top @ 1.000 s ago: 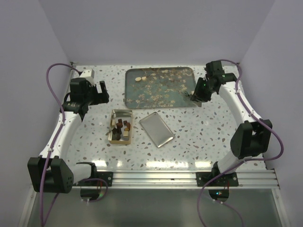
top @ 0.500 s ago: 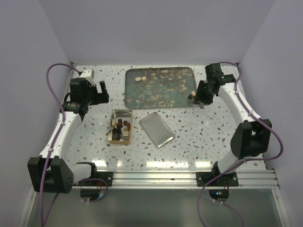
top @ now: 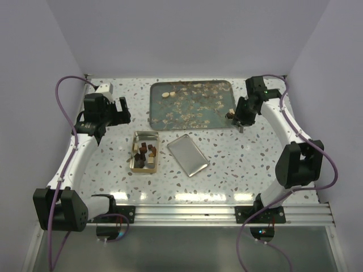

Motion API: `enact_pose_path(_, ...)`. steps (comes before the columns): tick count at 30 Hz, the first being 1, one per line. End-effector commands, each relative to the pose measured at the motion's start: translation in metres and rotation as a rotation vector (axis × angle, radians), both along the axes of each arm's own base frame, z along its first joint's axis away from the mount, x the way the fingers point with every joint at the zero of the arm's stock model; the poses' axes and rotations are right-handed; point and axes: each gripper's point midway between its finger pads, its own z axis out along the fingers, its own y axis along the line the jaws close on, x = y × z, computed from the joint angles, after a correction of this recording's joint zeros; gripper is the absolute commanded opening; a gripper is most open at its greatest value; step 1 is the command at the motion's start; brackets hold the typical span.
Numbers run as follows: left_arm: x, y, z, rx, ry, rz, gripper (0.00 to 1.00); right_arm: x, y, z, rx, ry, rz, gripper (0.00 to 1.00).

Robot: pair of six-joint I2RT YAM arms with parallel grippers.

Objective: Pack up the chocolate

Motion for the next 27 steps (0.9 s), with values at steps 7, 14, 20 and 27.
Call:
enact_pose_path(7,0.005,0.005,0.010,0.009,-0.044,0.013,1.00,0.020,-0.002,-0.002,-0.016,-0.008,0.001,0.37)
enact_pose_path(14,0.006,0.005,0.010,0.009,-0.044,0.013,1.00,0.026,0.007,-0.008,0.024,0.005,0.021,0.37)
enact_pose_path(20,0.007,0.004,0.009,0.008,-0.041,0.011,1.00,0.030,0.009,-0.016,0.034,0.020,0.032,0.37)
enact_pose_path(27,0.007,0.004,0.009,0.007,-0.040,0.012,1.00,0.036,0.016,-0.021,0.065,0.025,0.028,0.37)
